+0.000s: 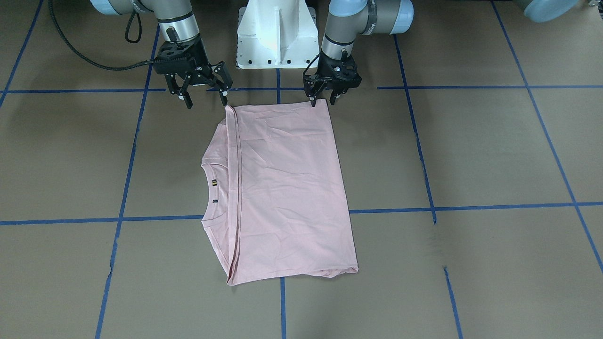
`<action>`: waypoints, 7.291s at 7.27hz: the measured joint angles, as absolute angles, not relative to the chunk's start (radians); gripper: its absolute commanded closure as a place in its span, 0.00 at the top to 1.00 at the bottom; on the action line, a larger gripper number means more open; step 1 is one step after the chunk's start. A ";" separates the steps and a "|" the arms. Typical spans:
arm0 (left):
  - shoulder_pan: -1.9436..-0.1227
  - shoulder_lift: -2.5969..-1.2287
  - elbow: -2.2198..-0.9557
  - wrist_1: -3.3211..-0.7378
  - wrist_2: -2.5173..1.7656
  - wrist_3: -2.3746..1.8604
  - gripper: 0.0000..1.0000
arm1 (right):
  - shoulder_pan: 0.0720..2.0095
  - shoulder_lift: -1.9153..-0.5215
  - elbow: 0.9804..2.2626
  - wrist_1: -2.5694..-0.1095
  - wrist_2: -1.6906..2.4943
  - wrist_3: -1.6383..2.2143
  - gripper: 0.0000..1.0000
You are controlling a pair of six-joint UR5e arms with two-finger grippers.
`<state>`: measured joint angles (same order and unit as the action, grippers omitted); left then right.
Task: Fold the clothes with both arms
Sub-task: 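Bring the left gripper to the shirt's near corner beside the right gripper, then lower both grippers and grasp the shirt's near edge corners, then lift the near edge with both grippers and fold it toward the far edge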
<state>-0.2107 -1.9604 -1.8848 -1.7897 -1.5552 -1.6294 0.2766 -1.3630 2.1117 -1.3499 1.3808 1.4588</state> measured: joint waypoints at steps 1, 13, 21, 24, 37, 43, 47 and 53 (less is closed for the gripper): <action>-0.210 -1.961 -1.883 -1.790 -1.555 -1.631 0.06 | 0.276 -1.364 2.110 -1.350 1.381 1.459 1.00; -0.211 -1.950 -1.959 -1.780 -1.560 -1.628 0.00 | 0.229 -1.232 1.908 -1.437 1.357 1.570 0.76; -0.210 -1.950 -1.960 -1.781 -1.557 -1.629 0.00 | 0.190 -1.173 1.885 -1.527 1.321 1.575 0.57; -0.209 -1.950 -1.957 -1.783 -1.557 -1.629 0.00 | 0.189 -1.171 1.882 -1.525 1.299 1.566 0.57; -0.209 -1.951 -1.953 -1.786 -1.556 -1.628 0.00 | 0.196 -1.150 1.851 -1.532 1.288 1.556 0.79; -0.209 -1.950 -1.955 -1.787 -1.555 -1.629 0.00 | 0.191 -1.148 1.843 -1.534 1.281 1.557 0.64; -0.210 -1.951 -1.960 -1.786 -1.555 -1.629 0.00 | 0.189 -1.152 1.842 -1.534 1.281 1.557 0.23; -0.211 -1.952 -1.969 -1.784 -1.557 -1.629 0.00 | 0.193 -1.147 1.857 -1.533 1.282 1.562 0.00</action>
